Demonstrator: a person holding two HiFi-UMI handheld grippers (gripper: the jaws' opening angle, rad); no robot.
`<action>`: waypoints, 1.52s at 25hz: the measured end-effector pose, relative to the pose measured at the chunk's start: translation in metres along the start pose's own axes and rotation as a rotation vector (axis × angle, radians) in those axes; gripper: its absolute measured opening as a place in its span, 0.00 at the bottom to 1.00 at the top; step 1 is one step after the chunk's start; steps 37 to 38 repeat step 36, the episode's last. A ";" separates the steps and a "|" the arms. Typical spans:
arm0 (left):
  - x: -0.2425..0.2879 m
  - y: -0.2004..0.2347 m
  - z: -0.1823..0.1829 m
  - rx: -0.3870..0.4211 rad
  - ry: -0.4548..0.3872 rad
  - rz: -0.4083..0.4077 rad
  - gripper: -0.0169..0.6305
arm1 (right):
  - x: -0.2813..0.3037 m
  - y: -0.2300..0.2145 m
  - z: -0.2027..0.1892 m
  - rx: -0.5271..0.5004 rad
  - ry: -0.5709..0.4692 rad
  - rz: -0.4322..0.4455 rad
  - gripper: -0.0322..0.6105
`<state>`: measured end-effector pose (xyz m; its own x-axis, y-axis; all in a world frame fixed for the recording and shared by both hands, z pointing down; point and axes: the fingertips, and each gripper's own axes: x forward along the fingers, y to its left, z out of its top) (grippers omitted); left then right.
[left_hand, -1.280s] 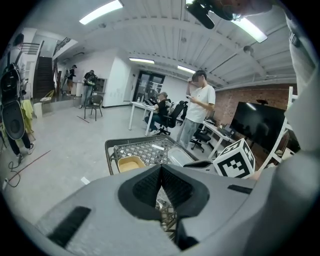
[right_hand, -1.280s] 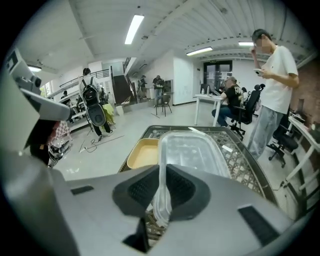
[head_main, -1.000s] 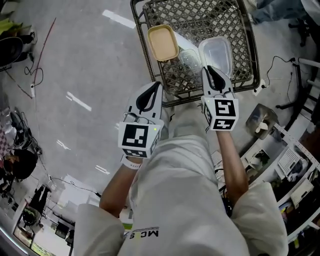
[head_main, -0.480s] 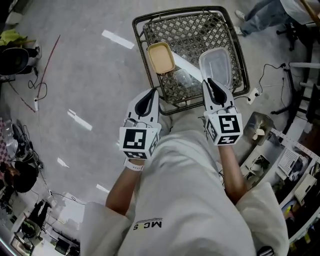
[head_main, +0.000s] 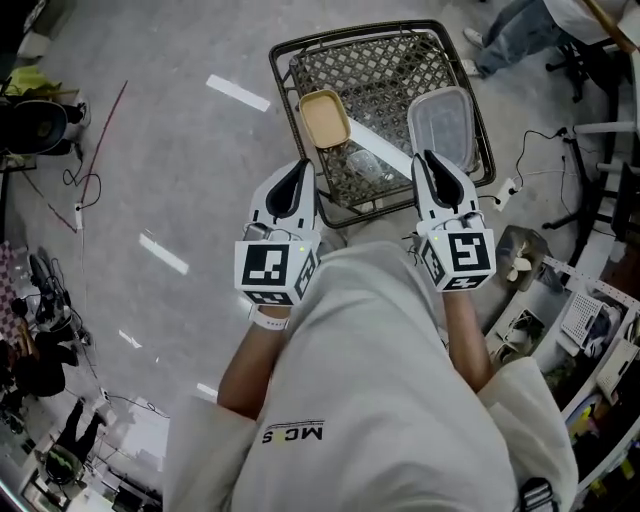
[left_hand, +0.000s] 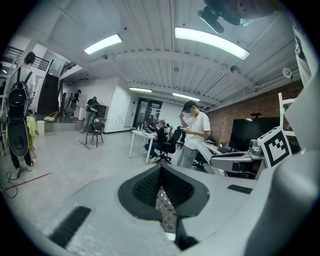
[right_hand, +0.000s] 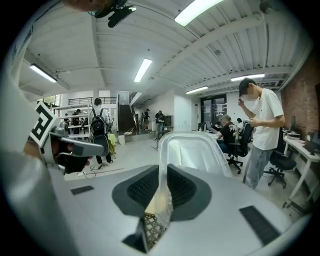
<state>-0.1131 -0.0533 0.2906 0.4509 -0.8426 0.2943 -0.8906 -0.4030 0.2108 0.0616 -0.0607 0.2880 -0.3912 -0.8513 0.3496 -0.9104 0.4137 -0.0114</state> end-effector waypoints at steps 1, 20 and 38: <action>-0.001 0.000 0.003 0.005 -0.006 0.000 0.06 | -0.002 0.000 0.003 -0.002 -0.010 0.001 0.15; -0.001 -0.006 0.014 0.031 -0.022 -0.012 0.06 | -0.010 -0.004 0.016 -0.014 -0.061 -0.017 0.16; -0.001 -0.013 0.007 0.039 -0.016 -0.028 0.06 | -0.009 0.001 0.010 -0.102 -0.057 0.010 0.16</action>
